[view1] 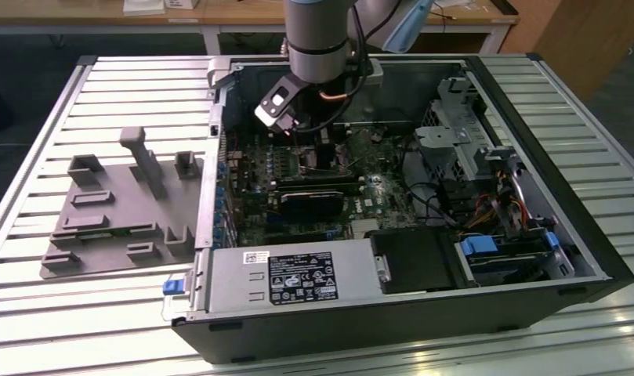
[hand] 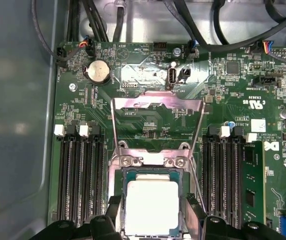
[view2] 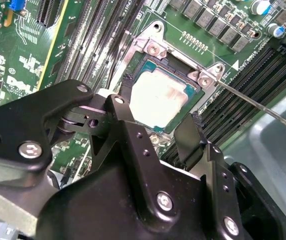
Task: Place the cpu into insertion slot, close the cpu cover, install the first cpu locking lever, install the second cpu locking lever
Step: 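Place the cpu into insertion slot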
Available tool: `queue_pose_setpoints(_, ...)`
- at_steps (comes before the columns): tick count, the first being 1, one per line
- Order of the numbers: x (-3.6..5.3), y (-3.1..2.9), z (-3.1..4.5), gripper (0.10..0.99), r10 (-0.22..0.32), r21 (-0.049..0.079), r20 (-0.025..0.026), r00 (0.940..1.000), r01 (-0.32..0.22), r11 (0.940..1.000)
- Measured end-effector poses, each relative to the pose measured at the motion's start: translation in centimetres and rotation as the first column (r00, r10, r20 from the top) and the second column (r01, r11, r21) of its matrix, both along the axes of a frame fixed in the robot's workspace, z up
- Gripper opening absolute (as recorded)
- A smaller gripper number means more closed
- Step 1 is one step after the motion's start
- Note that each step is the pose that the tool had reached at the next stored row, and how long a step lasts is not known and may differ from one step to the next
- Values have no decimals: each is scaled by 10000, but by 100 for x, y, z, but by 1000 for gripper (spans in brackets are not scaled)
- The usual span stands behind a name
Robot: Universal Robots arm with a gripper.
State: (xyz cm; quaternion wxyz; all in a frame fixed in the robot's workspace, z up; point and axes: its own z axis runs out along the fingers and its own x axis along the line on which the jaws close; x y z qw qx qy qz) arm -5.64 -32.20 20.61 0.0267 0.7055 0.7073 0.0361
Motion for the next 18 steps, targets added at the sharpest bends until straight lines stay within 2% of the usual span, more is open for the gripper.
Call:
queue_pose_setpoints(8,0,0,2,596,0,-7,0,10000,0,10000)
queue_pose_setpoints(9,0,0,2,533,0,-8,0,10000,0,10000)
queue_pose_setpoints(10,0,0,2,533,0,-8,0,10000,0,10000)
queue_pose_setpoints(12,0,0,2,416,0,-9,1,10000,0,10000)
queue_pose_setpoints(13,0,0,2,416,0,-10,0,10000,0,10000)
queue_pose_setpoints(14,0,0,2,357,0,-11,0,10000,0,10000)
queue_pose_setpoints(15,0,0,2,357,0,-10,1,10000,0,10000)
queue_pose_setpoints(18,0,0,2,180,0,-12,1,10000,0,10000)
